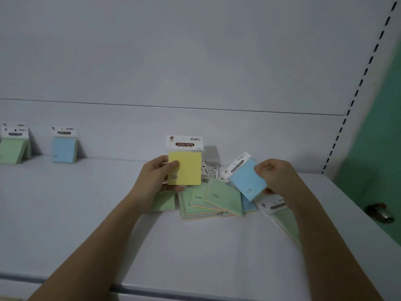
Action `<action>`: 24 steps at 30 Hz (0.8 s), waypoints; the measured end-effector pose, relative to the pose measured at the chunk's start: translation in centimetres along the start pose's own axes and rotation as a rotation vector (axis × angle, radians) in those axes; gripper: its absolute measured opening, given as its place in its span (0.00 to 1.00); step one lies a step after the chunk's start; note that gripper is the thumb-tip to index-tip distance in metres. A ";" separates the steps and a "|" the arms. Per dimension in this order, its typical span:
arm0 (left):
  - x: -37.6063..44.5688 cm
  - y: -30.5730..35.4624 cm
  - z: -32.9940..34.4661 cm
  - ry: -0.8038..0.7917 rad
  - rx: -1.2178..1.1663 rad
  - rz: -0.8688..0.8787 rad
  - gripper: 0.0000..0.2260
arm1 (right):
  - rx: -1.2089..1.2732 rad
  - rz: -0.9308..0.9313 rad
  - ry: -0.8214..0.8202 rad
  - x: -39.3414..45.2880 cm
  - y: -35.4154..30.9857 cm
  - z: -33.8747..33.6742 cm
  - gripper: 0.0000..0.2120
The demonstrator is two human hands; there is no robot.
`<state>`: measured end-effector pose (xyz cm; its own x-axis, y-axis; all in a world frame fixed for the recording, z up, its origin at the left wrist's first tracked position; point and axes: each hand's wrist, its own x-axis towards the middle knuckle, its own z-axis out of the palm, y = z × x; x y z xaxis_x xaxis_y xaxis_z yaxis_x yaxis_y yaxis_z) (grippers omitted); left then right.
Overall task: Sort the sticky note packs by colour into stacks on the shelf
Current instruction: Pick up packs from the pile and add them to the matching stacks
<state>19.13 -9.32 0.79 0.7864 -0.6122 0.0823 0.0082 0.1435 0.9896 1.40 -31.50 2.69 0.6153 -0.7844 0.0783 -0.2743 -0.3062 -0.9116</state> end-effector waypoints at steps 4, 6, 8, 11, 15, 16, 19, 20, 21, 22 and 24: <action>-0.4 0.1 0.1 0.024 0.042 0.047 0.05 | 0.320 0.033 0.122 0.5 -0.4 -0.5 0.05; -0.8 0.0 0.3 0.057 0.123 0.105 0.05 | 0.411 0.031 0.103 0.4 -0.7 -0.3 0.05; -1.0 0.1 0.5 0.082 0.159 0.147 0.06 | 0.456 0.012 0.065 0.0 -1.0 0.2 0.06; -1.3 1.0 0.4 0.109 0.133 0.145 0.09 | 0.526 -0.019 0.017 -0.6 -1.5 0.7 0.06; -2.5 2.3 -1.0 0.113 0.143 0.103 0.10 | 0.555 -0.060 -0.005 -1.5 -2.1 1.6 0.06; -2.9 2.6 -1.7 0.115 0.153 0.093 0.10 | 0.558 -0.069 -0.021 -1.9 -2.5 2.1 0.06; -3.9 3.5 -4.5 0.130 0.126 0.068 0.10 | 0.521 -0.100 -0.069 -2.8 -4.2 4.2 0.07; -4.2 3.9 -5.7 0.137 0.101 0.061 0.10 | 0.520 -0.109 -0.085 -3.3 -4.9 4.9 0.07; -4.5 4.3 -6.9 0.143 0.080 0.053 0.10 | 0.528 -0.115 -0.101 -3.7 -5.6 5.6 0.07; -4.8 4.7 -8.2 0.149 0.067 0.045 0.11 | 0.535 -0.122 -0.118 -4.1 -6.2 6.3 0.07; -5.6 5.5 -10.9 0.167 0.053 0.028 0.12 | 0.523 -0.140 -0.151 -5.0 -7.6 7.9 0.07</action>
<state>21.51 3.33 4.44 0.8775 -0.4704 0.0937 -0.0446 0.1146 0.9924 6.29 -20.96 6.05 0.7291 -0.6576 0.1898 0.1972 -0.0637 -0.9783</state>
